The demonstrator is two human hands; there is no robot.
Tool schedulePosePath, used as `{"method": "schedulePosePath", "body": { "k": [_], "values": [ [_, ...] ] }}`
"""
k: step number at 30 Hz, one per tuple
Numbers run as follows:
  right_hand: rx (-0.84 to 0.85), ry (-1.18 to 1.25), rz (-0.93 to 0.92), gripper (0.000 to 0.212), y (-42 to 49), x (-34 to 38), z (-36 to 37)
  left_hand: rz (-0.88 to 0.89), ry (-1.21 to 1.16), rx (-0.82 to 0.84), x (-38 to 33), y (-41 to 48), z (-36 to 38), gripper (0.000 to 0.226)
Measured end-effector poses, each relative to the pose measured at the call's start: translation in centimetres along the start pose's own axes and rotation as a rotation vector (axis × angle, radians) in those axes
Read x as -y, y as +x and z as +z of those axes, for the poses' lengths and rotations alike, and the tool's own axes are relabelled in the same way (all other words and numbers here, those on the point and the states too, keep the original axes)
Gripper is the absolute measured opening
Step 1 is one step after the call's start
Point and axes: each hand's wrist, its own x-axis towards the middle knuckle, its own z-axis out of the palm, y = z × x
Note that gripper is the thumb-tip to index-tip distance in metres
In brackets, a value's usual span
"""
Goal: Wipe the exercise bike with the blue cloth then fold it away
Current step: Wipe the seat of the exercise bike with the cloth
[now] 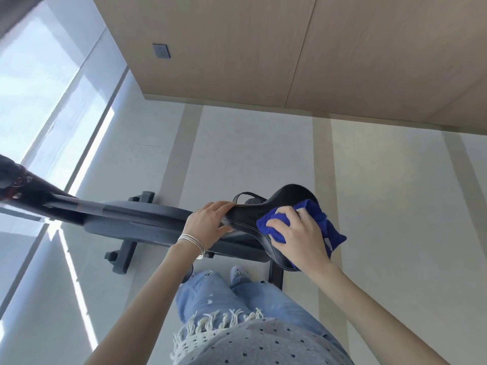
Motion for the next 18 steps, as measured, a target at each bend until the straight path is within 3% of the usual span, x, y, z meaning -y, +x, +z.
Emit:
{"method": "schedulePosePath", "body": {
  "k": [18],
  "values": [
    [0.06, 0.06, -0.127, 0.02, 7.7, 7.2, 2.3, -0.154, 0.022, 0.006, 3.6, -3.1, -0.1, 0.064]
  ]
}}
